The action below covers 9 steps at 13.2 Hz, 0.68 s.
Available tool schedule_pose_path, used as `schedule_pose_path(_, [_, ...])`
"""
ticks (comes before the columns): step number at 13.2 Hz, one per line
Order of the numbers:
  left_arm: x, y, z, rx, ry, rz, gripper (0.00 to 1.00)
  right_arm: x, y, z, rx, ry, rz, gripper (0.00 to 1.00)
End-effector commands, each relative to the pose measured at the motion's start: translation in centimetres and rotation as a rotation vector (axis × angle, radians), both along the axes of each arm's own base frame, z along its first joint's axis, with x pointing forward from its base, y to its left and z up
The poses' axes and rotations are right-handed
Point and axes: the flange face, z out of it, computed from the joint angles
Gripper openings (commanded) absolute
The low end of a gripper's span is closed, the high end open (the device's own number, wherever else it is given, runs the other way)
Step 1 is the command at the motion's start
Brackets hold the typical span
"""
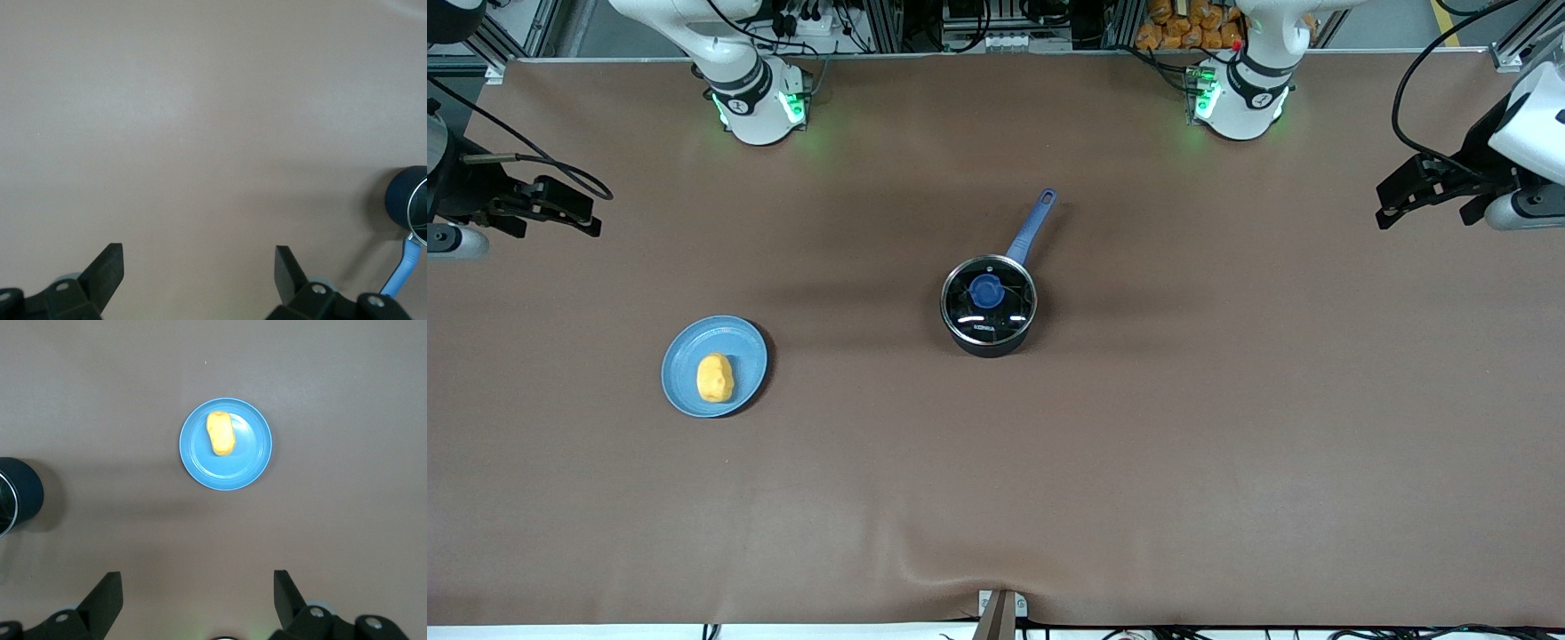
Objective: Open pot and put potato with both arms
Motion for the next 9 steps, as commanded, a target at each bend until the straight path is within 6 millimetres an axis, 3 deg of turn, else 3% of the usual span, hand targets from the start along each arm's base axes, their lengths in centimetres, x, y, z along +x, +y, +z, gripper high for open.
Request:
schedule_pose_path(1, [-0.1,-1.7,0.3,-0.008,0.011,-0.036,1.0,-0.5,-0.1,0.1,0.018,0.006,-0.014,1.0])
schedule_pose_path(6, [0.2,-2.4,-0.4,-0.023,0.027,-0.048,1.0,-0.6,-0.2,0.0,0.018,0.012,-0.015,1.0])
schedule_pose_path(9, [1.1,-4.3,-2.7,-0.028,0.07,-0.081,1.0,-0.6,-0.6,0.0,0.018,0.012,-0.018,1.0])
